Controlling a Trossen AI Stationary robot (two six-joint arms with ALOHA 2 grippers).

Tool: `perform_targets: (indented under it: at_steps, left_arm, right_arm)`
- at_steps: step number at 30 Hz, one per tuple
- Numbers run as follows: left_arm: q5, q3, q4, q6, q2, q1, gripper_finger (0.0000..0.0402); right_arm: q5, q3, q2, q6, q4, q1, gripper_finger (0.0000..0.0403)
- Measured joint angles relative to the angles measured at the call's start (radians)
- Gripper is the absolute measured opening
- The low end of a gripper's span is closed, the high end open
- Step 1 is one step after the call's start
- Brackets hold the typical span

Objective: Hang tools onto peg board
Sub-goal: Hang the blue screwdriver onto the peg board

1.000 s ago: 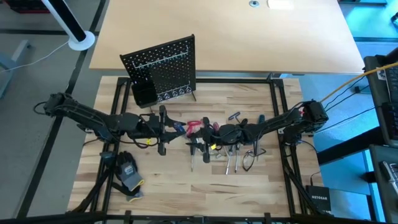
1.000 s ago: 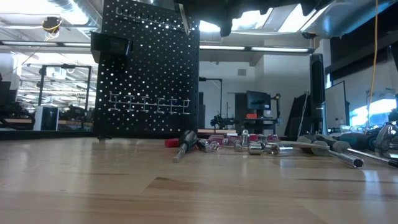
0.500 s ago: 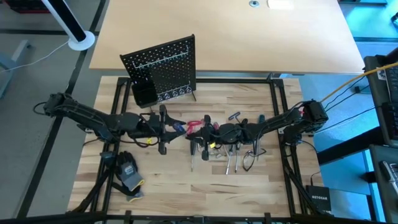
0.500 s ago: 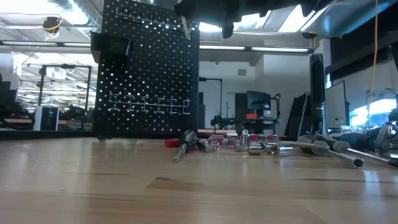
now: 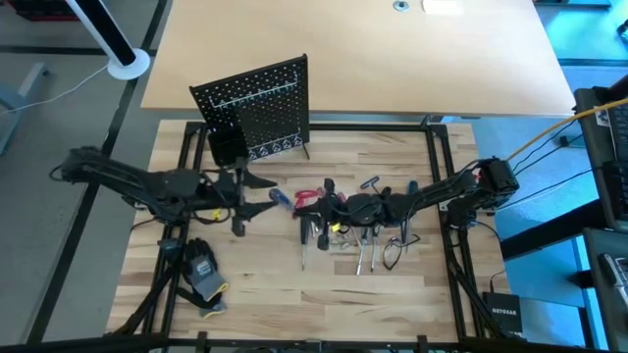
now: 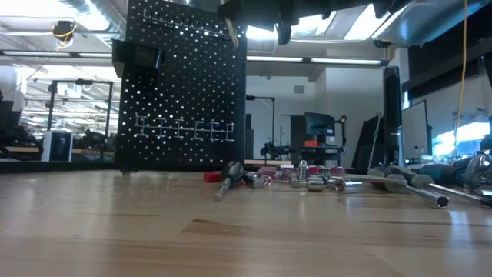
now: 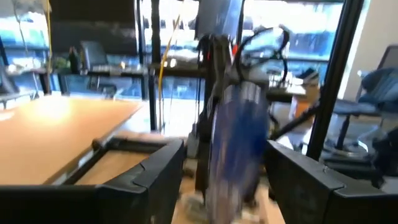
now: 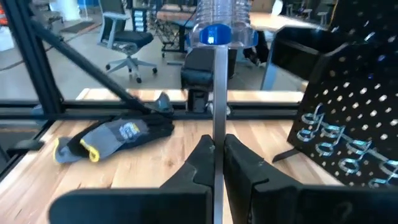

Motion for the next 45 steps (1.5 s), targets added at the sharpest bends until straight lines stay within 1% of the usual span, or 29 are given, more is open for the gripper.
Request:
perform_targets:
  at_steps: [3,6,10,14,20,25,29,33,39,45]
  left_arm:
    - [-0.011,0.000,-0.132,-0.041,-0.072,-0.006,0.0210]
    - [-0.079,-0.016,-0.218,-0.068,-0.134,-0.035,0.0210]
    - [-0.188,-0.101,-0.228,-0.093,-0.207,-0.089,0.0210]
    - [-0.244,-0.211,-0.202,-0.143,-0.245,-0.122,0.0210]
    - [-0.249,-0.370,-0.090,-0.217,-0.233,-0.142,0.0210]
    - [-0.249,-0.450,-0.012,-0.260,-0.226,-0.152,0.0210]
    - [-0.250,-0.471,0.043,-0.264,-0.226,-0.152,0.0210]
    - [-0.250,-0.472,0.044,-0.277,-0.225,-0.154,0.0210]
    - [-0.250,-0.473,0.043,-0.293,-0.225,-0.179,0.0210]
    - [-0.250,-0.473,0.043,-0.294,-0.225,-0.180,0.0210]
  right_arm:
    - [0.028,0.000,-0.016,-0.009,0.014,-0.018,0.0019]
    - [0.037,0.000,-0.038,-0.021,0.046,-0.053,0.0019]
    - [0.036,0.000,-0.060,-0.025,0.092,-0.115,0.0017]
    - [0.028,0.032,-0.059,-0.032,0.108,-0.199,0.0017]
    - [-0.026,0.136,-0.029,-0.055,0.104,-0.328,0.0017]
    - [-0.075,0.238,0.030,-0.068,0.103,-0.426,0.0017]
    - [-0.088,0.300,0.096,-0.060,0.089,-0.473,0.0017]
    - [-0.087,0.347,0.145,-0.059,0.101,-0.509,0.0017]
    - [-0.081,0.352,0.175,-0.018,0.096,-0.551,0.0017]
    - [-0.079,0.353,0.176,-0.017,0.098,-0.556,0.0017]
